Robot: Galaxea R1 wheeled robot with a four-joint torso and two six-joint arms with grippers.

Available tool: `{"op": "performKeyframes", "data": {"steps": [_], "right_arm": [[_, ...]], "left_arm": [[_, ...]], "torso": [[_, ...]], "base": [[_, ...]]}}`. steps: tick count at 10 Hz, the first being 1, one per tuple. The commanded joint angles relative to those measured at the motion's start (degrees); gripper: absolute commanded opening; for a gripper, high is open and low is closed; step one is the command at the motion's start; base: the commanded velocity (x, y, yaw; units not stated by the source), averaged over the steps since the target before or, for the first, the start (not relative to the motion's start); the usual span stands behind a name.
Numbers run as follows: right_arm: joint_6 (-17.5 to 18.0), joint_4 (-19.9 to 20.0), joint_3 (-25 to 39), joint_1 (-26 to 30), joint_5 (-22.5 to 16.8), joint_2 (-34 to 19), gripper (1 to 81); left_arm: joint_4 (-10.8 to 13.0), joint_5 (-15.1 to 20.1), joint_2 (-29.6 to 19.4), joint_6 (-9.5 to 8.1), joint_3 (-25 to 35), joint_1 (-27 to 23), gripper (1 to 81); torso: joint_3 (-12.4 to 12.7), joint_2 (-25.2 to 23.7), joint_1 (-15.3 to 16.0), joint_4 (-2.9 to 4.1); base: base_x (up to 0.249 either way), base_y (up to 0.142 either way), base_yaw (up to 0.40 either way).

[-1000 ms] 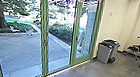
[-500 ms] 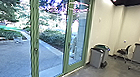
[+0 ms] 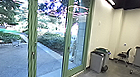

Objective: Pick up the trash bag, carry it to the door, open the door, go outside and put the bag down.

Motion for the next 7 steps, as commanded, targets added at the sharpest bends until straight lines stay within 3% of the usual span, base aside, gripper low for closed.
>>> {"op": "performKeyframes", "data": {"steps": [1,3,7], "right_arm": [[-0.2,-0.2,0.2,4.1,-3.3,0.2,81.1],[-0.2,-0.2,0.2,4.1,-3.3,0.2,81.1],[-0.2,-0.2,0.2,4.1,-3.4,0.2,81.1]], "left_arm": [[-0.2,4.1,0.0,0.59,-0.1,-4.7,1.0],[-0.2,4.1,0.0,0.59,-0.1,-4.7,1.0],[-0.2,4.1,0.0,0.59,-0.1,-4.7,1.0]], "torso": [[-5.4,0.0,0.0,0.00],[-5.4,0.0,0.0,-0.02],[-12.1,0.0,0.0,-0.02]], "base": [[0.173,0.000,0.000],[0.173,0.000,0.000],[0.173,0.000,0.000]]}}
